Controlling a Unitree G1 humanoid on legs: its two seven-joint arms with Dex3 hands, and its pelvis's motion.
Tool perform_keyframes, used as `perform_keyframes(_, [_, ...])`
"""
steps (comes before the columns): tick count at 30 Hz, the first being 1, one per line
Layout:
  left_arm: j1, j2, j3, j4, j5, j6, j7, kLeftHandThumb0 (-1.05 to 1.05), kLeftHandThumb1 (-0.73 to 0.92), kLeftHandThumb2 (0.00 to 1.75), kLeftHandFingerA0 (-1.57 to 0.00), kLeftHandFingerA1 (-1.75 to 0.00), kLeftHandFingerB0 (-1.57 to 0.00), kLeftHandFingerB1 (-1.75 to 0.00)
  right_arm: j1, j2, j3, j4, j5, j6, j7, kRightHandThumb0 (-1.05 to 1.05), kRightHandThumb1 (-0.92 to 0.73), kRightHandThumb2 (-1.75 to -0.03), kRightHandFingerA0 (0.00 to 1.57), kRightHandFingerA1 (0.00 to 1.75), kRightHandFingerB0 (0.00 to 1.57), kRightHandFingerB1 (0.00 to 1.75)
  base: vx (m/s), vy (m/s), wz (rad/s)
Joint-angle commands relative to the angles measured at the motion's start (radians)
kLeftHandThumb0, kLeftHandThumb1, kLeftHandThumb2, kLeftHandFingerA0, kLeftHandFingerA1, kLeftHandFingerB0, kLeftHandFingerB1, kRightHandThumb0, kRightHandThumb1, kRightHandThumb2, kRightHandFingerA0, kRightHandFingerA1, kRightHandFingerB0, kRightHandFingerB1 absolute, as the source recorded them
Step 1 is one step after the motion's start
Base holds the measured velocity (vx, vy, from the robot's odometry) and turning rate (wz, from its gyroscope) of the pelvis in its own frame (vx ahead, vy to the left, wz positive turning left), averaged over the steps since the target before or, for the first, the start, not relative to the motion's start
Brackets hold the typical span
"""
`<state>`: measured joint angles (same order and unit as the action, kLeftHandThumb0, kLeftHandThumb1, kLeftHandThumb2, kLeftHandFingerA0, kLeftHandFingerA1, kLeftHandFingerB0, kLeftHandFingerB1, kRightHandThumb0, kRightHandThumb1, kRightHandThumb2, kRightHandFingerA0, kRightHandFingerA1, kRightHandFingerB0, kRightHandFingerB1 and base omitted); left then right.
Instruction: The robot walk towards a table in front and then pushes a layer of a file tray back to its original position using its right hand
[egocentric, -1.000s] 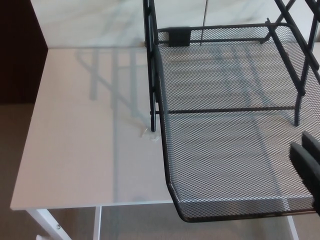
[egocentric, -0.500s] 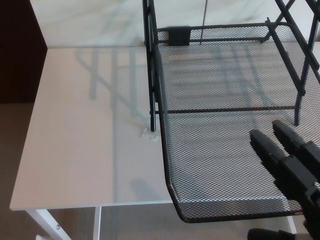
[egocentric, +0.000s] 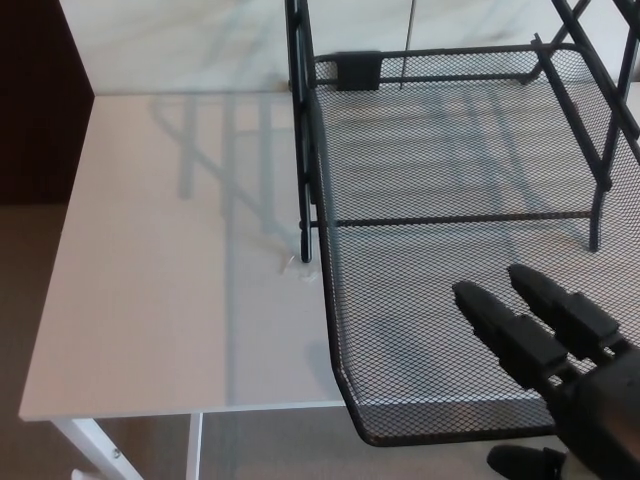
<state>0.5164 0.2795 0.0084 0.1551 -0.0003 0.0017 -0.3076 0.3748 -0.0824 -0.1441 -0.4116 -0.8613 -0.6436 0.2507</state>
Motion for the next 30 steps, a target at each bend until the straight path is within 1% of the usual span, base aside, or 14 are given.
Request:
perform_keyframes(1, [-0.006,0.031,-0.001,-0.028,0.038,0.036,0.016,-0.21,0.53,0.56,-0.45,-0.43,-0.39,-0.36,-0.028,-0.070,0.057,0.053,-0.265,0.194,0.033,-0.65,-0.28,-0.65,0.00,0.02,0.00,0.00,0.00,0.000,0.00])
perform_keyframes(2, [-0.007,0.032,-0.001,-0.028,0.040,0.035,0.017,-0.26,0.48,0.61,-0.42,-0.45,-0.39,-0.40,-0.029,-0.075,0.064,0.054,-0.269,0.201,0.031,-0.68,-0.31,-0.67,0.00,0.03,0.00,0.00,0.00,0.000,0.00])
perform_keyframes(4, [-0.008,0.033,-0.003,-0.028,0.047,0.034,0.021,-0.25,0.48,0.61,-0.42,-0.45,-0.40,-0.40,-0.030,-0.083,0.076,0.051,-0.278,0.217,0.030,-0.71,-0.35,-0.70,0.00,0.03,0.00,0.00,0.00,0.000,0.00])
perform_keyframes(5, [-0.007,0.032,-0.002,-0.031,0.046,0.036,0.019,-0.18,0.52,0.55,-0.45,-0.42,-0.40,-0.35,-0.031,-0.089,0.083,0.051,-0.285,0.223,0.023,-0.74,-0.37,-0.72,0.00,0.03,0.00,0.00,0.00,0.000,0.00])
perform_keyframes(6, [-0.012,0.033,-0.001,-0.032,0.048,0.032,0.020,-0.25,0.47,0.60,-0.43,-0.45,-0.40,-0.40,-0.041,-0.094,0.092,0.056,-0.294,0.234,0.013,-0.70,-0.44,-0.75,0.00,0.00,0.00,0.02,0.00,0.000,0.00])
perform_keyframes(10, [-0.008,0.031,0.000,-0.037,0.056,0.039,0.025,-0.25,0.47,0.60,-0.44,-0.45,-0.39,-0.40,-0.051,-0.096,0.116,0.023,-0.296,0.274,0.021,-0.71,-0.44,-0.75,0.00,0.00,0.00,0.02,0.00,0.000,0.00])
perform_keyframes(15, [-0.007,0.032,-0.002,-0.027,0.059,0.023,0.021,-0.25,0.47,0.60,-0.44,-0.45,-0.39,-0.40,-0.057,-0.105,0.151,0.019,-0.319,0.312,-0.040,-0.71,-0.45,-0.75,0.00,0.00,0.00,0.02,0.00,0.000,0.00])
perform_keyframes(16, [-0.008,0.031,-0.002,-0.034,0.064,0.040,0.028,-0.27,0.47,0.61,-0.45,-0.44,-0.40,-0.39,-0.059,-0.104,0.160,0.018,-0.328,0.326,-0.048,-0.59,-0.59,-0.58,0.00,0.00,0.00,0.00,0.00,0.000,0.00])
perform_keyframes(17, [-0.007,0.031,-0.003,-0.034,0.065,0.037,0.026,-0.27,0.47,0.61,-0.44,-0.45,-0.39,-0.40,-0.063,-0.101,0.167,0.024,-0.335,0.334,-0.063,-0.59,-0.59,-0.58,0.00,0.00,0.00,0.00,0.00,0.000,0.00])
perform_keyframes(19, [-0.005,0.032,-0.003,-0.033,0.057,0.026,0.016,-0.18,0.52,0.55,-0.46,-0.42,-0.40,-0.35,-0.069,-0.103,0.181,0.035,-0.342,0.348,-0.093,-0.59,-0.59,-0.58,0.00,0.00,0.00,0.00,0.00,0.000,0.00])
perform_keyframes(20, [-0.007,0.030,0.000,-0.033,0.050,0.030,0.014,-0.25,0.47,0.60,-0.43,-0.45,-0.39,-0.40,-0.075,-0.104,0.188,0.041,-0.347,0.355,-0.108,-0.68,-0.48,-0.76,0.00,0.00,0.00,0.02,0.00,0.000,0.00])
perform_keyframes(23, [-0.015,0.033,-0.001,-0.037,0.055,0.041,0.016,-0.26,0.48,0.61,-0.43,-0.45,-0.39,-0.40,-0.098,-0.105,0.212,0.059,-0.362,0.379,-0.154,-0.69,-0.48,-0.76,0.00,0.00,0.00,0.02,0.00,0.000,0.00])
perform_keyframes(24, [-0.015,0.033,-0.001,-0.039,0.054,0.045,0.016,-0.26,0.47,0.60,-0.43,-0.44,-0.39,-0.39,-0.102,-0.105,0.217,0.060,-0.358,0.385,-0.157,-0.76,-0.43,-0.75,0.00,0.02,0.00,0.00,0.00,0.000,0.00])
perform_keyframes(30, [-0.017,0.034,-0.003,-0.034,0.056,0.033,0.017,-0.28,0.46,0.61,-0.43,-0.45,-0.39,-0.40,-0.139,-0.115,0.248,0.080,-0.348,0.426,-0.175,-0.75,-0.43,-0.75,0.00,0.01,0.00,0.00,0.00,0.000,0.00])
